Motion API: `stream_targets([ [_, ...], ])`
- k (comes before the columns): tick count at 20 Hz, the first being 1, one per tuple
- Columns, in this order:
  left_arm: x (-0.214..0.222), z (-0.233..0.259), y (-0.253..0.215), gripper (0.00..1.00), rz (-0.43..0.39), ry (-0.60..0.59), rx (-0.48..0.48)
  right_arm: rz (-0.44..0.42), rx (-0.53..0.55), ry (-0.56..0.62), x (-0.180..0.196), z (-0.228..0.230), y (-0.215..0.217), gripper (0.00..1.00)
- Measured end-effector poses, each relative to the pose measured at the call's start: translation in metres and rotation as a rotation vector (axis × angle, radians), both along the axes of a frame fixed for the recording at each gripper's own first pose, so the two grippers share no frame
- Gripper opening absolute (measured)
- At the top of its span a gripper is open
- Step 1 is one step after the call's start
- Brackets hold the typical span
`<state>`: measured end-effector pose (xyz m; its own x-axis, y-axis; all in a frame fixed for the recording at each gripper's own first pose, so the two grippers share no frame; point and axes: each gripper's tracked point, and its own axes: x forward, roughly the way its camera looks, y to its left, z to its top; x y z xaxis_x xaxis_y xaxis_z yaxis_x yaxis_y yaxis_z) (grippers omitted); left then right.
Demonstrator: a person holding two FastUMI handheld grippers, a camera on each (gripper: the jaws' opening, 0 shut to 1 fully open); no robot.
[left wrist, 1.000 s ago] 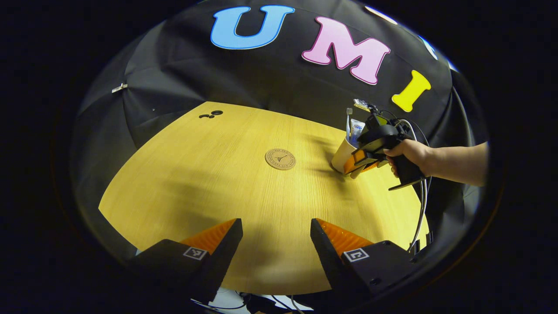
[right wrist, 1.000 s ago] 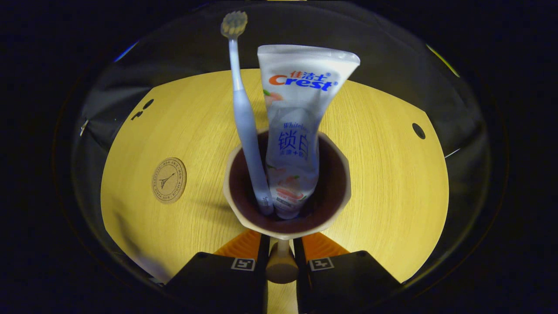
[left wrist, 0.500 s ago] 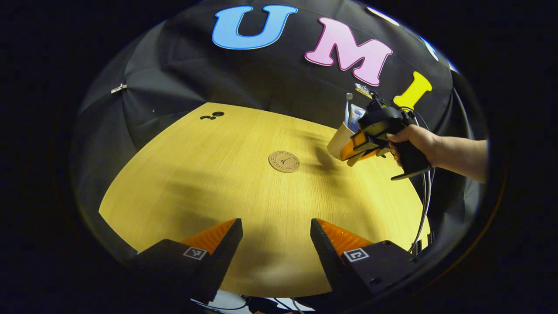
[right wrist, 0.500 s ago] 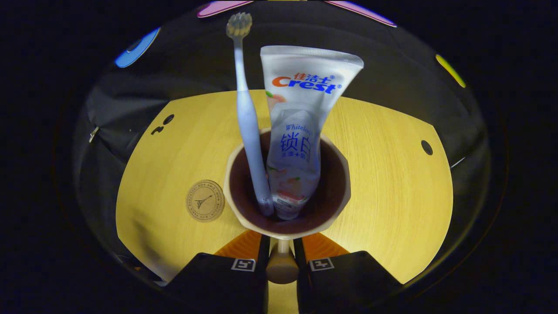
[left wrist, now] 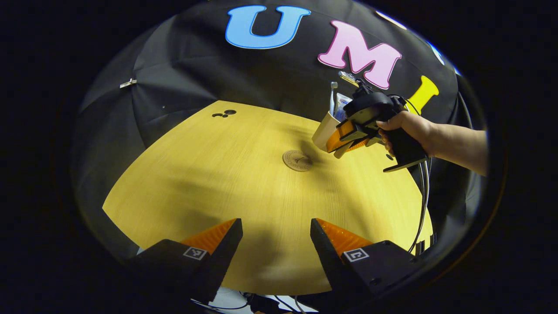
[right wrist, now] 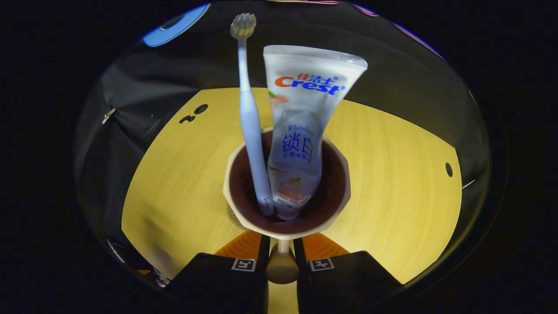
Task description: Put the toothbrush and toothpaste on the desktop into the cup, then pick up the cup and place it on the coaster on the desktop.
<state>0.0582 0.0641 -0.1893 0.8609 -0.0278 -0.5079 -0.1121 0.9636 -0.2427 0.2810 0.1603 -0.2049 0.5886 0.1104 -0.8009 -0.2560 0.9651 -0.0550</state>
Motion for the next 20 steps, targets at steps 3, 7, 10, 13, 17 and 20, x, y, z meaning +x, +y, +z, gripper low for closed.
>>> stream_targets([
  [3, -0.007, -0.002, 0.012, 0.98, 0.030, 0.007, 0.005, 0.032, -0.005, 0.023, -0.004, -0.012, 0.020, 0.29],
  [7, -0.016, -0.006, 0.020, 0.98, 0.062, 0.016, -0.007, 0.071, -0.050, 0.035, -0.009, -0.028, 0.037, 0.29],
  [10, -0.022, -0.005, 0.023, 0.98, 0.077, 0.017, -0.002, 0.071, -0.069, 0.049, -0.010, -0.042, 0.043, 0.30],
  [13, -0.026, -0.003, 0.022, 0.98, 0.085, 0.011, -0.001, 0.071, -0.092, 0.064, -0.011, -0.055, 0.043, 0.30],
  [17, -0.032, -0.002, 0.020, 0.98, 0.086, 0.008, 0.004, 0.062, -0.110, 0.082, -0.010, -0.076, 0.052, 0.29],
  [20, -0.036, -0.001, 0.019, 0.98, 0.085, 0.004, 0.006, 0.081, -0.129, 0.055, -0.014, -0.074, 0.053, 0.30],
])
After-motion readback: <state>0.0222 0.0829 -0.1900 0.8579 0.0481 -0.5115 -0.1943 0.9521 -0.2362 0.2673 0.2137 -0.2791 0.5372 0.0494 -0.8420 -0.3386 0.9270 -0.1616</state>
